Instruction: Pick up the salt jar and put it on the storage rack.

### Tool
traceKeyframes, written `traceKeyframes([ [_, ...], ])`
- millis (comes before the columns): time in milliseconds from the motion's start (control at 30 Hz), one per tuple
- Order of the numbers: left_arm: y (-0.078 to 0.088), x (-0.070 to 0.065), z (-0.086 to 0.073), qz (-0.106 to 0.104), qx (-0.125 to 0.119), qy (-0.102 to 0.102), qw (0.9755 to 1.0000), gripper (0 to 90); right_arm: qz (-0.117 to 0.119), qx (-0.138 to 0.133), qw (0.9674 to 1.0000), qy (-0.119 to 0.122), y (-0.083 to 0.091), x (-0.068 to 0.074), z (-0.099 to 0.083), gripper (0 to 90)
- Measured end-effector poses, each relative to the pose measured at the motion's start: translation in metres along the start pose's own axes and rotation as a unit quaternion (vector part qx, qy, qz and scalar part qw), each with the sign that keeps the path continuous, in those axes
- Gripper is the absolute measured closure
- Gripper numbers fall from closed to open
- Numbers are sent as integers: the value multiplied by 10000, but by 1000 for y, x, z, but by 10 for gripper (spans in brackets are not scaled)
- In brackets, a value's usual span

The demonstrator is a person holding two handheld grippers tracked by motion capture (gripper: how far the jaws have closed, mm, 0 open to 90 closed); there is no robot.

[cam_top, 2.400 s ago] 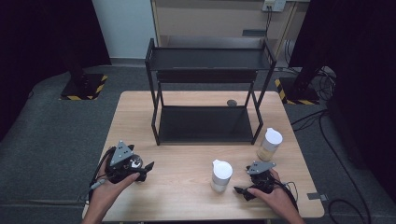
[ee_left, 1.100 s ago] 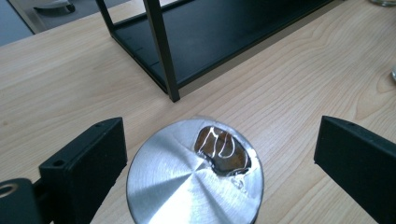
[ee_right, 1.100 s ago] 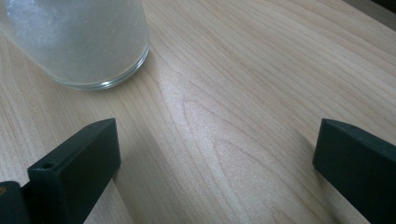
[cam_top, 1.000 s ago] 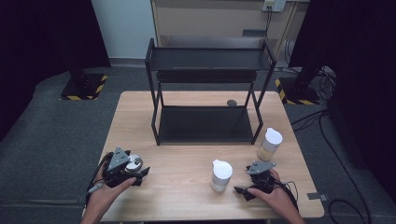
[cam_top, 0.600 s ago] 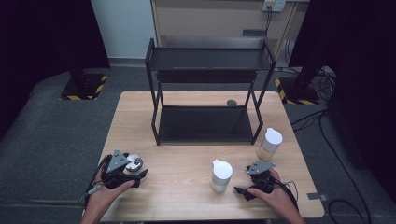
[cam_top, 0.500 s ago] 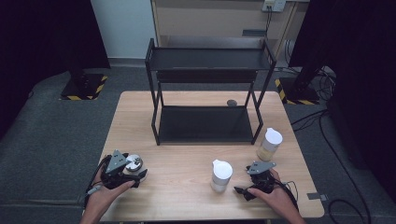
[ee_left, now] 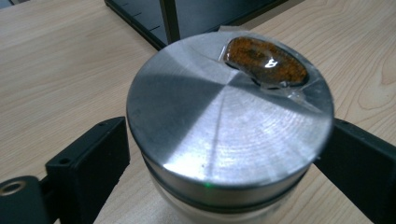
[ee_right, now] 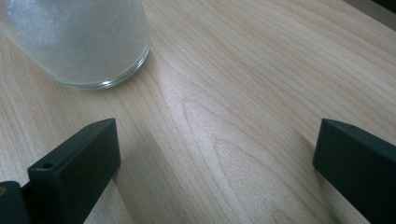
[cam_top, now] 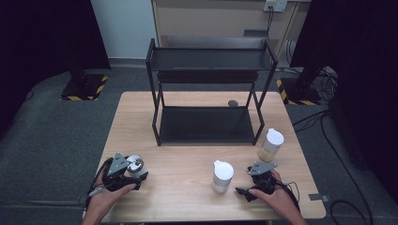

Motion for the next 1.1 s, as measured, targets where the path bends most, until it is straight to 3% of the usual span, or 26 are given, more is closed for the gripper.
traceKeyframes([
  [100, -1, -2, 0, 9, 36, -107, 9999, 78, 0, 0, 10000, 0, 0, 0, 0, 12],
  [467, -4, 7, -8, -72, 27, 147, 9999, 173, 0, 0, 10000, 0, 0, 0, 0, 12],
  [633, -8, 8, -10, -199, 51, 144, 9997, 294, -1, 1, 10000, 1, 0, 0, 0, 12],
  [933, -9, 6, -7, -121, 41, 261, 9996, 300, -2, 1, 10000, 1, 0, 0, 0, 12],
  [1100, -7, 1, -2, -186, -64, 262, 9995, 299, -3, 2, 10000, 2, 0, 0, 0, 12],
])
Point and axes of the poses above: each handheld gripper's, and its own axes: y roughly backward along the jaws, z roughly out of its top, x roughly to its left, the point moved 7 cm from there along -y, roughly forward along the jaws, and after that the axes turned 3 degrees about y, right-handed, at the moved point
